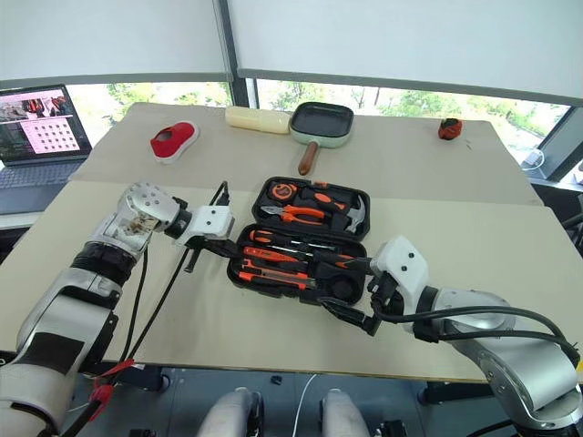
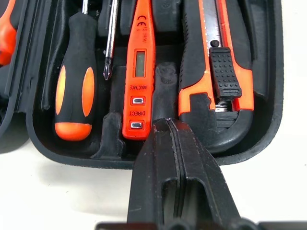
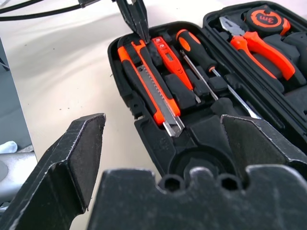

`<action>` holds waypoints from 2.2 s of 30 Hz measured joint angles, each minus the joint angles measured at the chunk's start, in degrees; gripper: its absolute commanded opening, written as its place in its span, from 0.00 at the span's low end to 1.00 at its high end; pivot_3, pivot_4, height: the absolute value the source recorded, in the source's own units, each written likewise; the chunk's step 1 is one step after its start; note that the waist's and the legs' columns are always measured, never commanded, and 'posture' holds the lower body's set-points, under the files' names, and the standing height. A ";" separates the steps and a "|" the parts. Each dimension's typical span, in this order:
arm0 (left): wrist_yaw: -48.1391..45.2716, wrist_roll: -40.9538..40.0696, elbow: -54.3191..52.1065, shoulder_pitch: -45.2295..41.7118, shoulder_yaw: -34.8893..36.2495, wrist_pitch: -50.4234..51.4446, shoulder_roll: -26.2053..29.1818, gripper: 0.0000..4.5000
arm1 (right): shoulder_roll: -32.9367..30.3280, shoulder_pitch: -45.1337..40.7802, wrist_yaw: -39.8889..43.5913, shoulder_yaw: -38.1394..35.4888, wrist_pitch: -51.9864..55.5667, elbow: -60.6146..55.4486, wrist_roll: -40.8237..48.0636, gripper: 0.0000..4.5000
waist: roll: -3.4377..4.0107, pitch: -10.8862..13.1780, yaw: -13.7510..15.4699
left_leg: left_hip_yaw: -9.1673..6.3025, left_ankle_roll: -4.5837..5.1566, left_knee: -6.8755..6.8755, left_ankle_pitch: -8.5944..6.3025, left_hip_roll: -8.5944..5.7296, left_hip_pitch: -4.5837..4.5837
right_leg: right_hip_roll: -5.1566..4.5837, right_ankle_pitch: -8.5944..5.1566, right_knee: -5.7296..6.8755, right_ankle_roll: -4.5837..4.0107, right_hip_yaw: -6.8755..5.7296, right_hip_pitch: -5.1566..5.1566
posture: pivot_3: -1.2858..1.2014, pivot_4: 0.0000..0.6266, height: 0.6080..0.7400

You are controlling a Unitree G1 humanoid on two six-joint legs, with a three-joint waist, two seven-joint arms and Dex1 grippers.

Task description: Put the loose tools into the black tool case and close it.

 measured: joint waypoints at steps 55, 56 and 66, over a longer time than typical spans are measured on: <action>-5.55 -7.28 -8.71 -0.69 -4.31 7.92 3.62 0.01 | -0.03 0.55 -0.51 0.04 0.00 0.40 0.06 1.00 | -0.38 0.39 1.79 | -0.04 -0.01 0.11 0.01 -0.10 -0.38 | -0.07 0.01 -0.01 0.05 -0.07 -0.21 | 0.52 0.24 1.00; -5.56 -6.90 -8.71 -0.69 -4.22 7.94 3.08 0.01 | -0.03 0.55 -0.52 0.04 0.00 0.40 0.06 1.00 | -0.38 0.39 1.84 | -0.04 -0.01 0.12 0.01 -0.12 -0.38 | -0.09 0.01 -0.01 0.06 -0.07 -0.20 | 0.52 0.24 1.00; -5.59 -5.38 -7.91 -0.70 -3.03 7.69 1.37 0.01 | -0.03 0.72 -0.71 0.04 0.00 0.35 0.08 1.00 | -0.38 0.39 2.20 | -0.08 -0.01 0.19 0.01 -0.17 -0.38 | -0.14 0.01 -0.02 0.12 -0.08 -0.14 | 0.52 0.24 1.00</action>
